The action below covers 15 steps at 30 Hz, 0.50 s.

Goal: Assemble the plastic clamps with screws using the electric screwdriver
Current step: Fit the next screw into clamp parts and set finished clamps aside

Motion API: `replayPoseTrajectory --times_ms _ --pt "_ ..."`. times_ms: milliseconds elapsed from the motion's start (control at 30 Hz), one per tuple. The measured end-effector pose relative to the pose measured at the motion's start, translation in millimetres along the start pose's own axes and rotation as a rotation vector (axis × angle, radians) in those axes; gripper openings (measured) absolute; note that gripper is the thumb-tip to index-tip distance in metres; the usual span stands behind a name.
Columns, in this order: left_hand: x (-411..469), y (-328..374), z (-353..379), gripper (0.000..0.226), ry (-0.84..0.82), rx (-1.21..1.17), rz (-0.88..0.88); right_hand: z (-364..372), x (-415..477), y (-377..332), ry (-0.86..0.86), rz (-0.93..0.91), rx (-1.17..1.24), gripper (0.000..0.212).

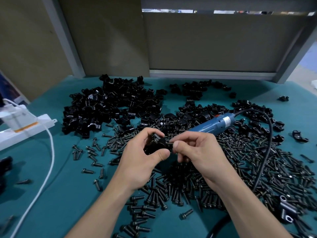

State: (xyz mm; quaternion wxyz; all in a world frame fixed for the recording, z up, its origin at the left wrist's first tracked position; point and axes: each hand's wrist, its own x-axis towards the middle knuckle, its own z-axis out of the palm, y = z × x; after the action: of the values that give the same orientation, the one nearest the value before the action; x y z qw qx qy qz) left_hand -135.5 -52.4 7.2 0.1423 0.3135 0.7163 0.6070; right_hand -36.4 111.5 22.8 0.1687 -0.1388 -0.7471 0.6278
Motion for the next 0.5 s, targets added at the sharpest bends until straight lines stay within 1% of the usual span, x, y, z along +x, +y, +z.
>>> replayPoseTrajectory --times_ms 100,200,400,500 --pt "0.9 -0.2 -1.7 0.043 0.001 0.020 0.007 0.3 -0.8 -0.8 -0.018 -0.006 -0.062 0.015" --pt "1.0 0.3 -2.1 0.045 0.007 0.024 0.012 2.3 -1.7 -1.8 0.014 -0.007 -0.101 0.015" --pt "0.8 3.0 1.9 0.042 0.003 -0.012 0.010 0.3 -3.9 -0.7 0.005 -0.035 -0.269 0.013" --pt "0.7 5.0 2.2 0.041 0.006 -0.055 0.007 4.3 -4.0 1.2 0.057 -0.046 -0.235 0.015"
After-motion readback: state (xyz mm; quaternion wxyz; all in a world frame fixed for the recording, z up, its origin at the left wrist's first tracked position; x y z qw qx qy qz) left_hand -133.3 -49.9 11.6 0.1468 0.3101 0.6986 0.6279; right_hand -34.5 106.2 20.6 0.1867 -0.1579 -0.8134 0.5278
